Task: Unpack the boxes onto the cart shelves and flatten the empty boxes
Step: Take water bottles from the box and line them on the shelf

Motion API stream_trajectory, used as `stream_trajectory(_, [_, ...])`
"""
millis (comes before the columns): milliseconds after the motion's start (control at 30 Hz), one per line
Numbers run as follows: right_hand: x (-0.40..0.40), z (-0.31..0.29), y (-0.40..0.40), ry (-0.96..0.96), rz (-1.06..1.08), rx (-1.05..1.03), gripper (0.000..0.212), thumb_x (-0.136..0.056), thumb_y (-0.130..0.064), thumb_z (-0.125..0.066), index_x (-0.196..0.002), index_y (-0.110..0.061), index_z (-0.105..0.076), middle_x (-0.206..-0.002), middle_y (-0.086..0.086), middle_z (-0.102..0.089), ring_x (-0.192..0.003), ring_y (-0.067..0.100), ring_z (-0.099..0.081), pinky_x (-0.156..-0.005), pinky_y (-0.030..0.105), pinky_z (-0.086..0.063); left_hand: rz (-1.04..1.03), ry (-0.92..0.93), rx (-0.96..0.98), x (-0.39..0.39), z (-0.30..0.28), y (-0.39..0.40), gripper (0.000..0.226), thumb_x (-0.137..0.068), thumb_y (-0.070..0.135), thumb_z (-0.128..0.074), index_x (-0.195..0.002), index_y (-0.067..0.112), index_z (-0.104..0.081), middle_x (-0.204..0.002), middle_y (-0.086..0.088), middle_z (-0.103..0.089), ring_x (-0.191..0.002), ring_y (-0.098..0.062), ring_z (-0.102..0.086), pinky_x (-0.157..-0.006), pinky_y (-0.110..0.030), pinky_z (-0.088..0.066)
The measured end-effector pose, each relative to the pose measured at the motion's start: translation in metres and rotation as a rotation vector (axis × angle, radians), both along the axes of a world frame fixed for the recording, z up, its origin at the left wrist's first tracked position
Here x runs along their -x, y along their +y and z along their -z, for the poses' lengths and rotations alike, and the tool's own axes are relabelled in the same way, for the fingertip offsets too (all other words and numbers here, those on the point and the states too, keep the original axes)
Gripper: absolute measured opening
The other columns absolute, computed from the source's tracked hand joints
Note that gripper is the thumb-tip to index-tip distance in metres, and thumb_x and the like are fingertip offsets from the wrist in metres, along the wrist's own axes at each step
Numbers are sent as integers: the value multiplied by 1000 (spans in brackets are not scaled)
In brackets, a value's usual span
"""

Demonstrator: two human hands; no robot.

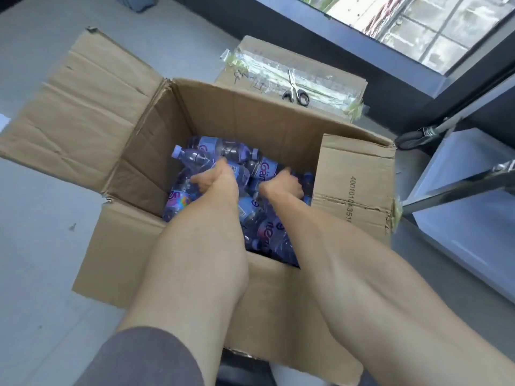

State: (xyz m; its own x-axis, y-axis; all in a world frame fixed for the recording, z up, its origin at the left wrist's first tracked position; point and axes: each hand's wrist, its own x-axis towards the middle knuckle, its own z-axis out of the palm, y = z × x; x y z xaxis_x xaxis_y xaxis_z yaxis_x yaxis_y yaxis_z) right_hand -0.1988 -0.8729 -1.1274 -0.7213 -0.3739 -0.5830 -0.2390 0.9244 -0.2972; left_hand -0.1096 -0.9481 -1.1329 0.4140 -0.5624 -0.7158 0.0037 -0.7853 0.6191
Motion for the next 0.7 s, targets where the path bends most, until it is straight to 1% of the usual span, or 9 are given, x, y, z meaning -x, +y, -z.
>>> stream_trajectory(133, [-13,-11,14,-244,314,217,81,-74,-31,-73,-144,-15,-36,-140,12,-50,-128,34,-50,-105,40,-42,51,-80,23,-16,-10,21,85,-63,51,-73,-135,20,-41,-133,-11,-53,-109,-37,-52,-95,-49,-40])
stream_trajectory(200, [-18,-17,16,-377,494,389,80,-78,-32,-68,-148,-16,-33,-144,12,-46,-130,34,-46,-109,39,-37,25,-51,50,-23,-17,26,85,-61,55,-69,-136,21,-44,-136,-9,-52,-114,-36,-51,-99,-52,-39])
stream_trajectory(267, [-21,-26,17,-545,649,522,68,-82,-35,-60,-143,-12,-43,-141,13,-51,-125,35,-51,-110,42,-39,13,-29,71,-30,-29,34,83,-62,58,-66,-135,21,-51,-134,-7,-55,-116,-35,-52,-101,-49,-39])
stream_trajectory(300, [-20,-34,17,-642,693,572,63,-82,-37,-57,-138,-9,-49,-137,15,-56,-120,37,-55,-107,47,-43,12,-1,94,-32,-36,36,77,-63,57,-67,-129,19,-57,-126,-5,-60,-110,-33,-56,-97,-45,-43])
stream_trajectory(367, [-16,-58,16,-784,697,717,56,-83,-39,-58,-126,-3,-58,-124,21,-63,-110,40,-63,-97,54,-51,-16,84,155,-35,-56,39,52,-63,49,-70,-101,15,-68,-99,-2,-69,-88,-29,-63,-77,-35,-51])
stream_trajectory(433, [-11,-93,19,-854,648,884,54,-84,-40,-68,-118,1,-62,-110,22,-69,-96,38,-68,-91,52,-55,-51,176,206,-34,-85,44,31,-62,40,-71,-78,14,-65,-77,-1,-67,-71,-26,-65,-61,-29,-52])
stream_trajectory(533, [0,-159,33,-955,474,1105,60,-84,-38,-71,-122,6,-58,-102,21,-62,-85,32,-62,-88,48,-53,-105,301,306,-28,-135,54,19,-70,30,-67,-69,11,-62,-66,1,-60,-56,-22,-57,-47,-21,-44])
stream_trajectory(600, [11,-204,58,-990,377,1243,68,-85,-31,-68,-136,7,-45,-101,21,-56,-79,31,-60,-74,43,-54,-116,424,398,-21,-171,71,16,-76,25,-63,-67,13,-60,-63,1,-56,-46,-17,-50,-38,-14,-35])
stream_trajectory(700, [34,-261,107,-901,327,1465,62,-87,-14,-64,-140,-4,-35,-103,20,-58,-78,31,-64,-67,41,-55,-45,644,563,-6,-219,100,24,-87,21,-54,-64,18,-47,-66,1,-48,-53,-16,-47,-45,-15,-38])
